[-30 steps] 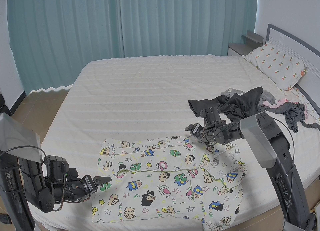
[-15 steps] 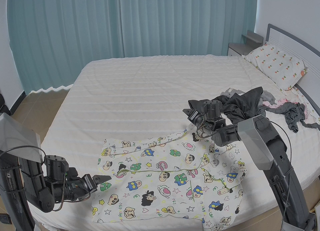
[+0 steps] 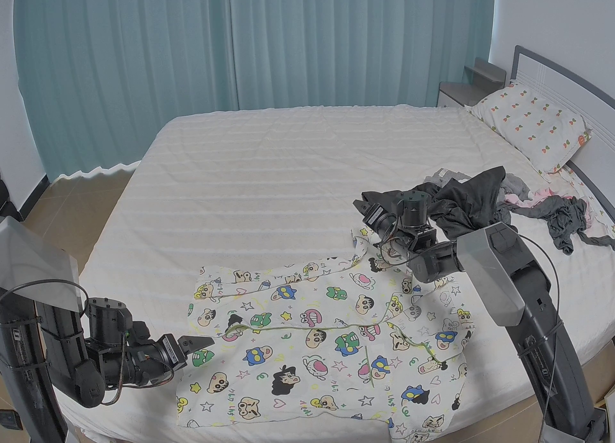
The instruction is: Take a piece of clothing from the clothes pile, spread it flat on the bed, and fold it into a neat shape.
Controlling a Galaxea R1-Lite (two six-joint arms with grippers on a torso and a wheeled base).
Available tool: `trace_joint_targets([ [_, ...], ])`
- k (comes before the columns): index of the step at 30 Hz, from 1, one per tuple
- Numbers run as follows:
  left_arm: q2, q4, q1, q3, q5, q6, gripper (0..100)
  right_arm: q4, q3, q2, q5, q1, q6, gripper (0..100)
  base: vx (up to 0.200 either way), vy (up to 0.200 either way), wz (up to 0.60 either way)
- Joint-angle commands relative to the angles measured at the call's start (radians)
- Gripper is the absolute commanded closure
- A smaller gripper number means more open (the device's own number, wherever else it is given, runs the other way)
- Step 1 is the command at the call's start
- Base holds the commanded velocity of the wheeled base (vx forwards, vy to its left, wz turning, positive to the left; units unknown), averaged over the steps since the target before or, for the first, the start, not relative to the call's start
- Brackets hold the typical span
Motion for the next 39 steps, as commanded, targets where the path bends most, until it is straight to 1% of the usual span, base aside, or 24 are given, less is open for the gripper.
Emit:
trace_joint_targets([
  [1, 0.003, 0.0, 0.0, 0.0, 0.0, 0.0, 0, 0.002, 0.07, -0.102, 0.022, -0.052, -0.065, 0, 0.0, 0.0, 0.0],
  [3, 0.003, 0.0, 0.0, 0.0, 0.0, 0.0, 0, 0.006, 0.118, -0.119, 0.031, -0.072, -0.103, 0, 0.0, 0.0, 0.0],
  [5, 0.003, 0.0, 0.0, 0.0, 0.0, 0.0, 0, 0.006, 0.207, -0.143, 0.052, -0.097, -0.148, 0, 0.0, 0.0, 0.0],
  [8, 0.003, 0.0, 0.0, -0.002, 0.0, 0.0, 0, 0.006, 0.357, -0.178, 0.138, -0.117, -0.218, 0, 0.0, 0.0, 0.0],
  [10, 0.003, 0.0, 0.0, -0.002, 0.0, 0.0, 0, 0.002, 0.431, -0.194, 0.175, -0.126, -0.273, 0, 0.0, 0.0, 0.0],
  [11, 0.003, 0.0, 0.0, -0.002, 0.0, 0.0, 0, 0.002, 0.47, -0.197, 0.19, -0.129, -0.318, 0, 0.0, 0.0, 0.0],
  [16, 0.003, 0.0, 0.0, -0.003, 0.0, 0.0, 0, 0.036, 0.536, -0.201, 0.216, -0.144, -0.435, 0, 0.0, 0.0, 0.0],
  [20, 0.003, 0.0, 0.0, -0.002, 0.0, 0.0, 0, 0.044, 0.535, -0.194, 0.218, -0.143, -0.465, 0, 0.0, 0.0, 0.0],
  [27, 0.003, 0.0, 0.0, -0.003, 0.0, 0.0, 0, 0.033, 0.524, -0.174, 0.215, -0.141, -0.487, 0, 0.0, 0.0, 0.0],
  [30, 0.003, 0.0, 0.0, -0.002, 0.0, 0.0, 0, 0.025, 0.48, -0.146, 0.206, -0.147, -0.516, 0, 0.0, 0.0, 0.0],
  [34, 0.003, 0.0, 0.0, -0.002, 0.0, 0.0, 0, 0.025, 0.415, -0.12, 0.187, -0.149, -0.519, 0, 0.0, 0.0, 0.0],
  [39, 0.003, 0.0, 0.0, -0.003, 0.0, 0.0, 0, 0.03, 0.395, -0.097, 0.186, -0.15, -0.534, 0, 0.0, 0.0, 0.0],
])
